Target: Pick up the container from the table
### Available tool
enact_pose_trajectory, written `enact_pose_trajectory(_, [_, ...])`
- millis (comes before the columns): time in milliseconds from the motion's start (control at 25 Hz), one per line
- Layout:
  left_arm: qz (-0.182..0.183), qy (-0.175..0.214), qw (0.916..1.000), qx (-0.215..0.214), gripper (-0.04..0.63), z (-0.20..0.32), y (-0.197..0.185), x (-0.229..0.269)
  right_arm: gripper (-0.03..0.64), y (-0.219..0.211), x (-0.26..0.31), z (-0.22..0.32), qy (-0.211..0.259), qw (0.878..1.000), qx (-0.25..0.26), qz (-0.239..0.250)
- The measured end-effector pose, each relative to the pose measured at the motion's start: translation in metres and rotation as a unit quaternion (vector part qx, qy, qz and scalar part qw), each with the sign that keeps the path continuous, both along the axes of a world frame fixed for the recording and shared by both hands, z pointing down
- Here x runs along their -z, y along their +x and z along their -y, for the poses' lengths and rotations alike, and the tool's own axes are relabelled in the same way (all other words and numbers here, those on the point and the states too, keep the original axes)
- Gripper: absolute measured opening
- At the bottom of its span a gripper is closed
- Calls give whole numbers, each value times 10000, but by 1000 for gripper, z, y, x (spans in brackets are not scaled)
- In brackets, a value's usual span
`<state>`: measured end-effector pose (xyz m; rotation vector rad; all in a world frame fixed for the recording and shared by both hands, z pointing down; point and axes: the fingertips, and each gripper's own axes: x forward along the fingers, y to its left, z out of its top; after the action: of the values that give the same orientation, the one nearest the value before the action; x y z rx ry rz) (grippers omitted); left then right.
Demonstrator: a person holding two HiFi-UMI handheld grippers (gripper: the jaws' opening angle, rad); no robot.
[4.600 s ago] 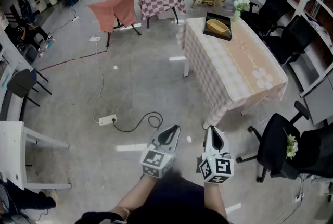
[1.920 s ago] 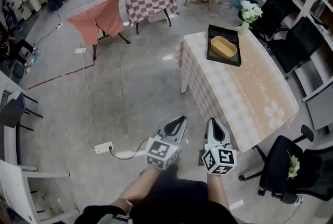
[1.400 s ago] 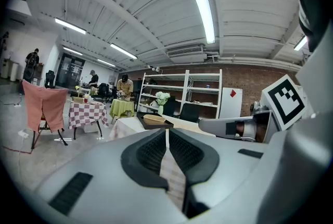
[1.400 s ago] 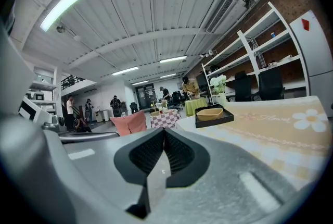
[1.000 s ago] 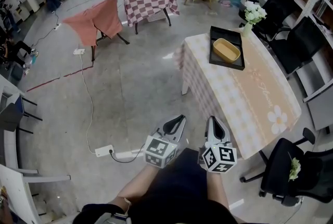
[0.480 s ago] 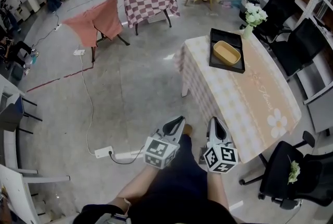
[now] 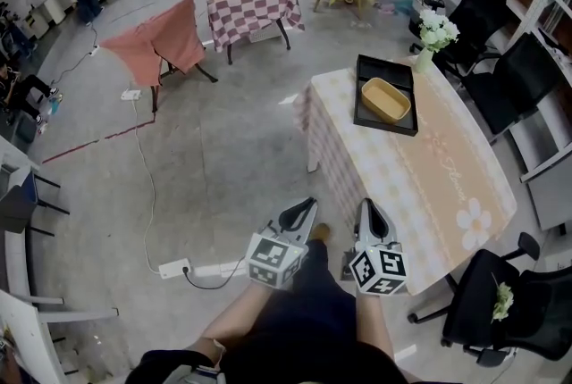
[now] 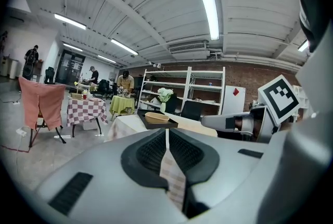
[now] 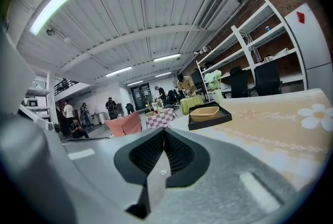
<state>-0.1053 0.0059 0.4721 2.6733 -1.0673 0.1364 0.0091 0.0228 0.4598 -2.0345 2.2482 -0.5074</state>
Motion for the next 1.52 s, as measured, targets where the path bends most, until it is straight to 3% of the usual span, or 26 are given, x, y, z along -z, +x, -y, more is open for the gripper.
enact_pose_trajectory(1080, [-19,-87,9998,-164,26,144,70,2,5,62,11,145,-56,10000,-70,-35])
enact_pose_trajectory(1520, [119,-170,9991,-361,26,187,105,-6,5,101,3,186,-178,9992,-342,104])
